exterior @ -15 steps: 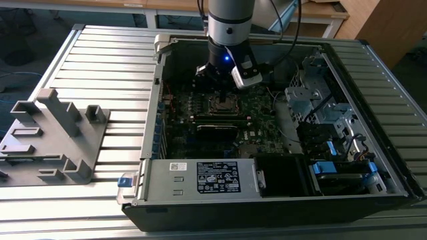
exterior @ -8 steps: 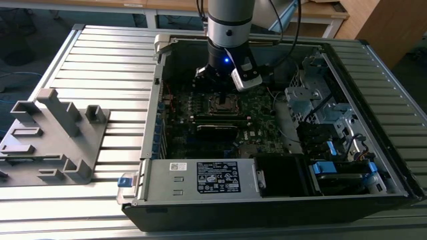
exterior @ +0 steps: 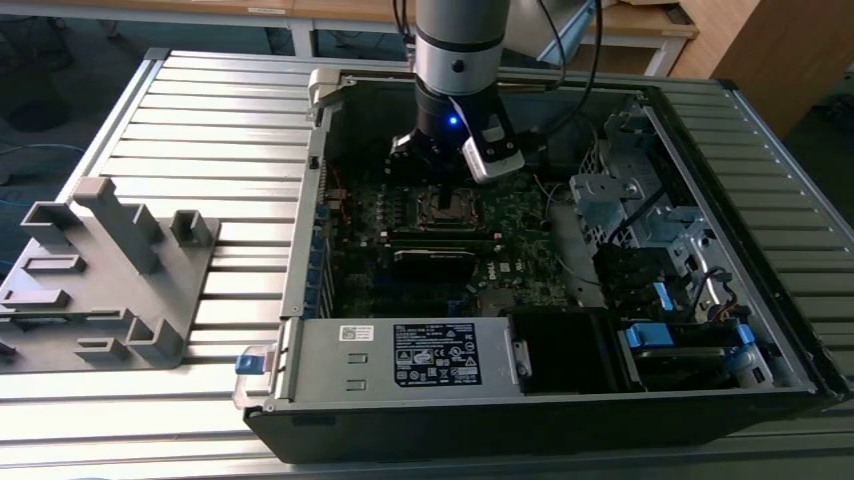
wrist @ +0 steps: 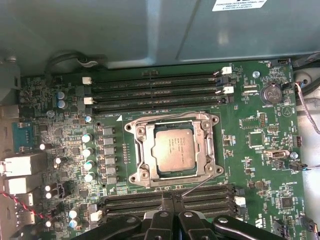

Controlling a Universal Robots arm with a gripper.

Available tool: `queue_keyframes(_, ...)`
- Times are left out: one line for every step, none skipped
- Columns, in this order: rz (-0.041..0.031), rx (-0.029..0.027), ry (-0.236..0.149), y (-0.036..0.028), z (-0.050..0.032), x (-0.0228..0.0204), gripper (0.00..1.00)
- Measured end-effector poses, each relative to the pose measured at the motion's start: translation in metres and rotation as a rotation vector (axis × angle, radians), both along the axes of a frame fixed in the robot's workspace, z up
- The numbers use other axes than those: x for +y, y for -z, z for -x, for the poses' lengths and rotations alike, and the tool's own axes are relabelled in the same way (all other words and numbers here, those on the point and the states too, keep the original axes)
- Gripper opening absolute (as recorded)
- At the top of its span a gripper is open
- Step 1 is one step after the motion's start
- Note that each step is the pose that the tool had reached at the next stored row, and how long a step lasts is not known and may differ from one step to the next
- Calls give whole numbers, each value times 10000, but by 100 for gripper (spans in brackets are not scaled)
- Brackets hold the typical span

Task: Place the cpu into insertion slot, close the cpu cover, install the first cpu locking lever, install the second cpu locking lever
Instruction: 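Install the second cpu locking lever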

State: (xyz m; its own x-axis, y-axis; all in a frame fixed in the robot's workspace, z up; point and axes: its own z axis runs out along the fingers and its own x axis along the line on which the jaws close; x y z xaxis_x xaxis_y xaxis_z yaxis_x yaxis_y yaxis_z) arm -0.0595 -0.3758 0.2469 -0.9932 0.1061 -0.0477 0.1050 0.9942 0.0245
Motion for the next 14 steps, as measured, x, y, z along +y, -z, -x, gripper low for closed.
queue_keyframes(1, 1, 0, 6, 0, 0, 11)
queue_keyframes(2, 1, 0, 12, 0, 0, 11)
queue_keyframes(2, 1, 0, 21, 0, 0, 11)
queue_keyframes(2, 1, 0, 28, 0, 0, 11)
queue_keyframes(3, 1, 0, 33, 0, 0, 11)
queue_keyframes(3, 1, -1, 37, 3, 0, 11)
queue_keyframes(5, 2, 0, 40, 8, -1, 11)
queue_keyframes(5, 2, 0, 42, 16, -1, 11)
queue_keyframes(4, 2, 0, 45, 25, -1, 11)
queue_keyframes(3, 1, 0, 48, 35, -1, 11)
queue_keyframes(3, 2, 0, 51, 44, -1, 11)
queue_keyframes(1, 0, 0, 57, 48, 0, 11)
queue_keyframes(1, 0, -1, 65, 49, 0, 11)
queue_keyframes(3, 2, -1, 74, 50, -2, 11)
